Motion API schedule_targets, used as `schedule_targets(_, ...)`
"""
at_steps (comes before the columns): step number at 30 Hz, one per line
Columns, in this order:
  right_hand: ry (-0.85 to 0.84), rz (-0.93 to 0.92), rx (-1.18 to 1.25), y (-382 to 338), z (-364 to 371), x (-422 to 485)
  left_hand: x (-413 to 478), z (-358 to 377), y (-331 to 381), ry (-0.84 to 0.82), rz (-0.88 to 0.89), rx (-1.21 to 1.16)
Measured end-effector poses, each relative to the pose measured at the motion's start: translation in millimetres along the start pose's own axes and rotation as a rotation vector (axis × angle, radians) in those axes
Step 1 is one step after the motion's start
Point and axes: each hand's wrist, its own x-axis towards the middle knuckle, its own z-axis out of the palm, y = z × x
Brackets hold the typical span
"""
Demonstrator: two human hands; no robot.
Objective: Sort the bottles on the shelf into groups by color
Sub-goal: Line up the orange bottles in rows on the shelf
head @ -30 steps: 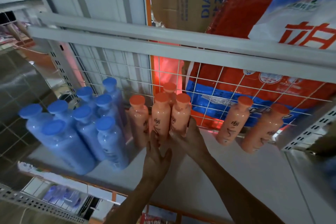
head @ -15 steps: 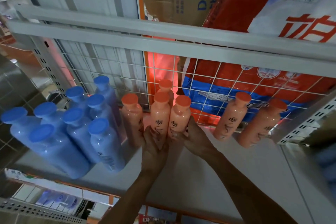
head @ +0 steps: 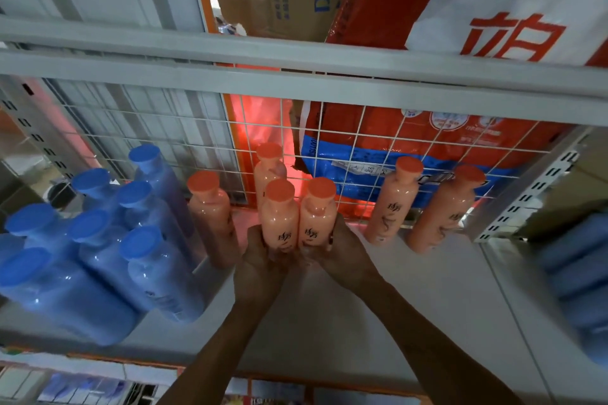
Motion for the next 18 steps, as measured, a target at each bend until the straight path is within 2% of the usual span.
schedule_targets(2, 0.014, 0.001, 0.021, 1.9, -10.5, -7.7, -3.2, 4.0, 9.9, 0.005, 0.001, -0.034)
schedule_targets(13, 0.128, 0.064, 0.053, 29.7, -86.9, -66.7, -25.1, 63.8, 58.2, -0.223, -0.083, -0.152)
schedule_targets(18, 0.21, 0.107, -0.011, 47.6, -125.5, -85.8, -30.2, 94.0, 83.9, -0.27, -0.056, -0.145)
